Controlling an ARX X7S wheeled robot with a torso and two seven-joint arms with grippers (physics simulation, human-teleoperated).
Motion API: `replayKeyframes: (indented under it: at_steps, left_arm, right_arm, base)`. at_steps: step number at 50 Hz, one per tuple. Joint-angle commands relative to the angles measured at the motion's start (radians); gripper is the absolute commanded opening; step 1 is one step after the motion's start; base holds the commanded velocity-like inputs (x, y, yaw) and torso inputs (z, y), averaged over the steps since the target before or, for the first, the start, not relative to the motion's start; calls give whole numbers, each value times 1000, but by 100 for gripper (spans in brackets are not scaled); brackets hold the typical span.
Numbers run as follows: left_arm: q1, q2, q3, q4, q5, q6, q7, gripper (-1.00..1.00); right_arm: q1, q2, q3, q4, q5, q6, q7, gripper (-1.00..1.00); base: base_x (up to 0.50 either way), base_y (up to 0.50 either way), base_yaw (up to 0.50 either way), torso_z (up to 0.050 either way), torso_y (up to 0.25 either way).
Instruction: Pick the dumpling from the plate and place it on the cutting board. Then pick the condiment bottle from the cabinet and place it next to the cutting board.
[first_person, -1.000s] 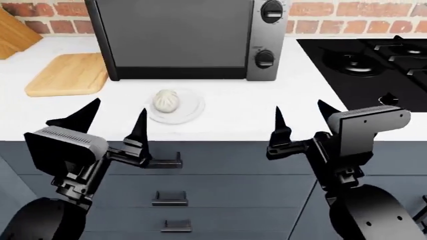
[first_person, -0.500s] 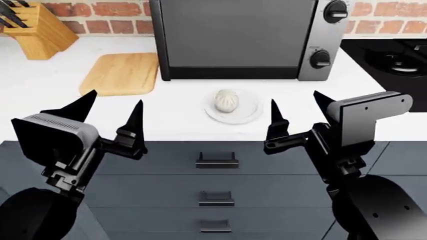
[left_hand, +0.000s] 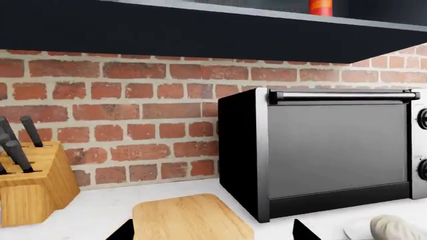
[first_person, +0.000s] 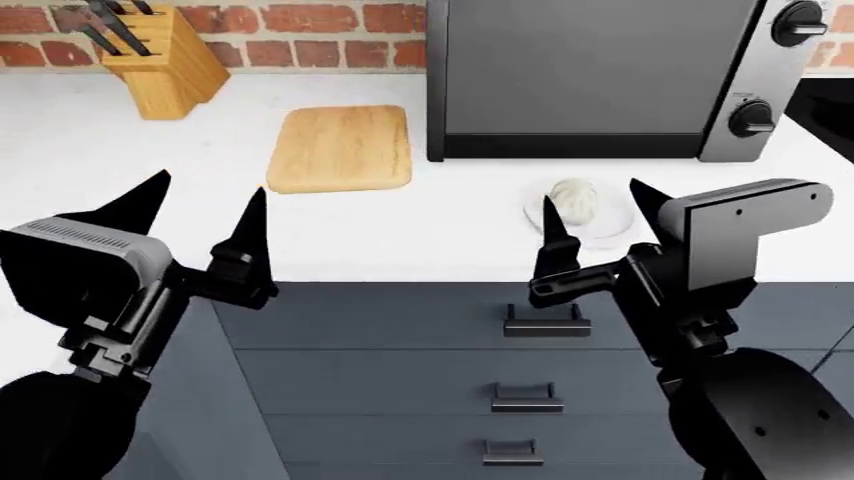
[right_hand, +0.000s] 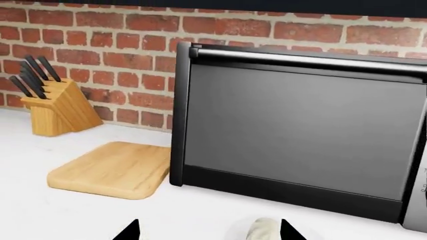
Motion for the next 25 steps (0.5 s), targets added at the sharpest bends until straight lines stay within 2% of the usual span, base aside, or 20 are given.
replayKeyframes:
  at_steps: [1, 16, 25]
  left_arm:
    - [3, -20, -44, 36, -21, -9, -23, 100]
    - [1, -24, -49, 68, -36, -30, -49, 100]
    - [-1, -26, -46, 67, -39, -21, -40, 100]
  right_arm:
    - [1, 8, 24, -27, 13, 24, 16, 100]
    - [10, 2, 62, -46, 50, 49, 21, 100]
    - [-1, 14, 63, -91, 80, 60, 5, 100]
  base:
    - [0, 184, 0, 3, 0]
    - [0, 2, 0, 0, 0]
    - [156, 0, 0, 0, 0]
